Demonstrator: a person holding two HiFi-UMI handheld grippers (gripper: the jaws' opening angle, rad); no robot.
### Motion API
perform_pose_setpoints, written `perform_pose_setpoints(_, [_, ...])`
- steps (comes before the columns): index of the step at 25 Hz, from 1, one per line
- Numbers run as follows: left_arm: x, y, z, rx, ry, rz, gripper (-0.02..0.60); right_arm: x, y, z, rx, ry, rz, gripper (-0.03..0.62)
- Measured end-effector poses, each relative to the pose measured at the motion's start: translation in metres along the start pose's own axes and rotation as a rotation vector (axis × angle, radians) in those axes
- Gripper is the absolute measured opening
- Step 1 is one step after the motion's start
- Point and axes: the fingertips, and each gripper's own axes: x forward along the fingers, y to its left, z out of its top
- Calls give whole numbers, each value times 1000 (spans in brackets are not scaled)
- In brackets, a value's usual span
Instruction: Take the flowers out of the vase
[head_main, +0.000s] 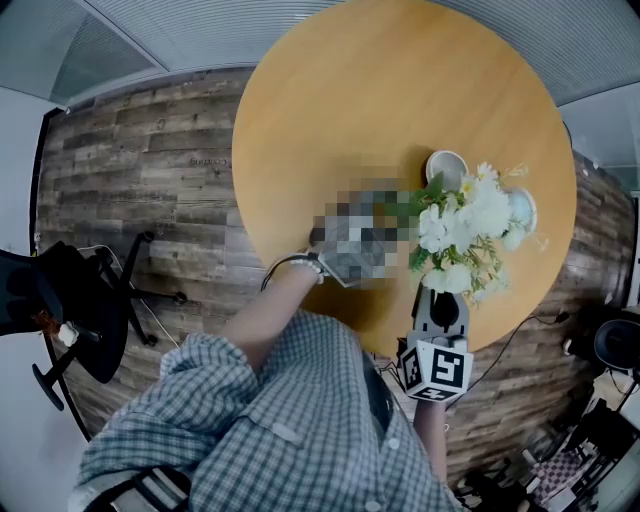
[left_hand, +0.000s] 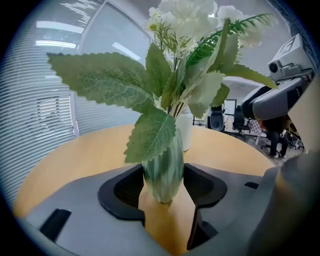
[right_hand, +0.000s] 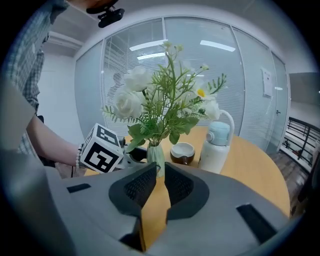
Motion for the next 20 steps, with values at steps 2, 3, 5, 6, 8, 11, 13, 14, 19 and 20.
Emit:
perform_pose_setpoints(2, [-2, -1, 0, 2, -5, -3, 256, 9, 4, 5, -2, -22, 35, 22])
perform_pose_setpoints(3, [-3, -1, 0, 3, -7, -4, 256, 14, 6, 8, 3, -35, 57, 76])
perform_pose_setpoints(5, [-3, -2, -1, 3, -9, -5, 256, 25, 10, 15, 25, -58, 92, 142])
perform_pose_setpoints(6, [-4, -2, -1, 2, -8, -6, 256, 31, 11, 20, 38, -70, 105, 162])
perform_pose_setpoints(8, [-3, -1, -1, 2, -8, -4, 256, 43, 13, 30, 54, -93, 124, 184])
perform_pose_setpoints(11, [-2, 0, 0, 6, -12, -2, 256, 61, 14, 42, 65, -120, 140, 201])
perform_pose_setpoints(13, [-3, -2, -1, 5, -13, -4, 256, 69, 14, 46, 76, -135, 138, 202])
perform_pose_setpoints(14, [-4, -2, -2, 6, -13, -4, 256, 73, 15, 49, 82, -143, 137, 204])
perform_pose_setpoints(19, [-4, -3, -2, 10, -19, 10, 256, 91, 18, 66, 55, -207, 141, 206])
perform_pose_setpoints(20, [-4, -3, -2, 10, -21, 13, 256, 94, 19, 68, 42, -218, 138, 206])
